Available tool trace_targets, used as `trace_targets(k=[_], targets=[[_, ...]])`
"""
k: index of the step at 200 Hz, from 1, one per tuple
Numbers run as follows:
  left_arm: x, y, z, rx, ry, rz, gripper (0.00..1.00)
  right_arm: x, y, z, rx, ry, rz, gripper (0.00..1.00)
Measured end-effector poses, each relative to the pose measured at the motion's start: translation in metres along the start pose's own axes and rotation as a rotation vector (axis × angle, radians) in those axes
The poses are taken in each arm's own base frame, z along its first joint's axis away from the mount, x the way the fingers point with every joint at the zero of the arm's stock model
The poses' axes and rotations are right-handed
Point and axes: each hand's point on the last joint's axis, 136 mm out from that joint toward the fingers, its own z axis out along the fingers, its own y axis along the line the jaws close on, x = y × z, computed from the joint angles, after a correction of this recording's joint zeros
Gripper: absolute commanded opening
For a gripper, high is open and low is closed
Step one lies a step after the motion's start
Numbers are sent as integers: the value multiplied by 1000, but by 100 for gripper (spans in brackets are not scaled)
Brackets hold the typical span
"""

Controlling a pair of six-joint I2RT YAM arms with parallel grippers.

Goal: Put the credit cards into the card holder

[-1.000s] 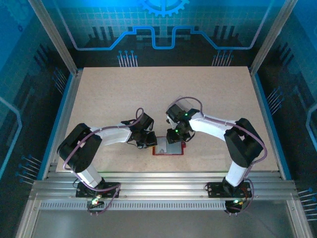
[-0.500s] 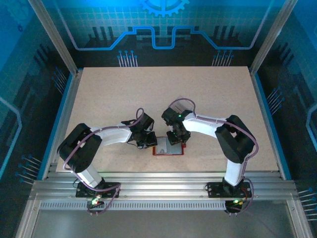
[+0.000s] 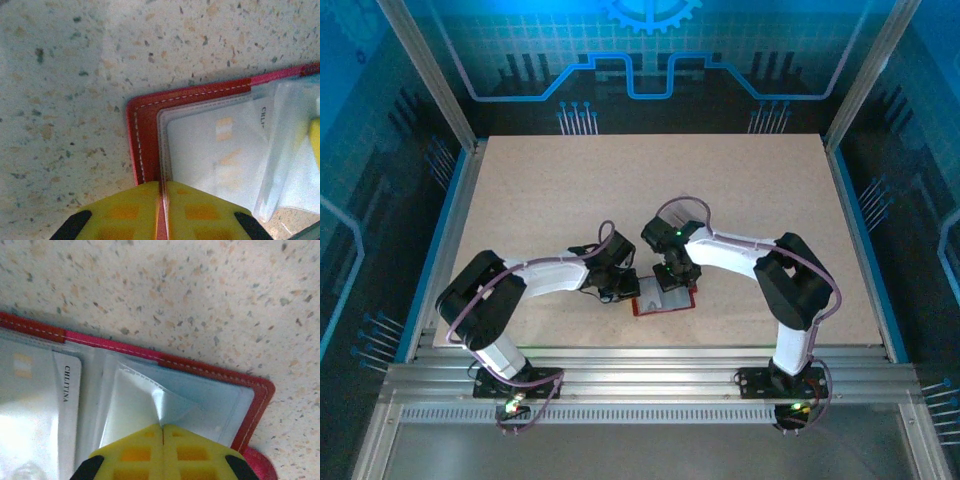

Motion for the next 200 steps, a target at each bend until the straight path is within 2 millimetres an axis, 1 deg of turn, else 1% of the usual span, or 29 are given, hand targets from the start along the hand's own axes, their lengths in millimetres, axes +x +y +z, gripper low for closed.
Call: trace_targets(k=[14, 37, 47, 67, 73, 87, 101, 119, 138, 160, 167, 178, 200], targets=[[2, -1, 0, -5, 1, 4, 14, -6, 2, -7, 2, -15, -3, 1], [4, -2, 1, -10, -3, -4, 14, -16, 11, -17, -12, -44, -17, 6], [4, -2, 1, -12, -4, -6, 14, -17, 14, -18, -22, -46, -21, 7], [6, -3, 1, -12, -4, -7, 15, -15, 20, -19, -50, -37, -24, 13], [6, -3, 2, -12, -4, -9, 14, -15, 22, -19, -62, -33, -24, 16], [6, -3, 2, -11, -4, -21, 15, -14, 27, -19, -92, -27, -23, 27], [6, -4, 2, -9, -5, -27, 15, -14, 35, -20, -135, -23, -19, 32], [6, -4, 2, -9, -5, -28, 16, -14, 45, -20, -196, -20, -13, 33], [5, -4, 1, -6, -7, -27, 19, -14, 55, -19, -265, -13, 1, 35], [6, -3, -3, -13, -11, -32, 22, -14, 59, -18, -333, 0, 29, 37], [6, -2, -4, -13, -17, -35, 23, -14, 60, -18, -359, 3, 40, 37], [7, 0, -9, -10, -23, -39, 27, -16, 63, -18, -401, 5, 62, 39], [10, 4, -20, -8, -39, -51, 31, -18, 68, -19, -470, 5, 90, 46]])
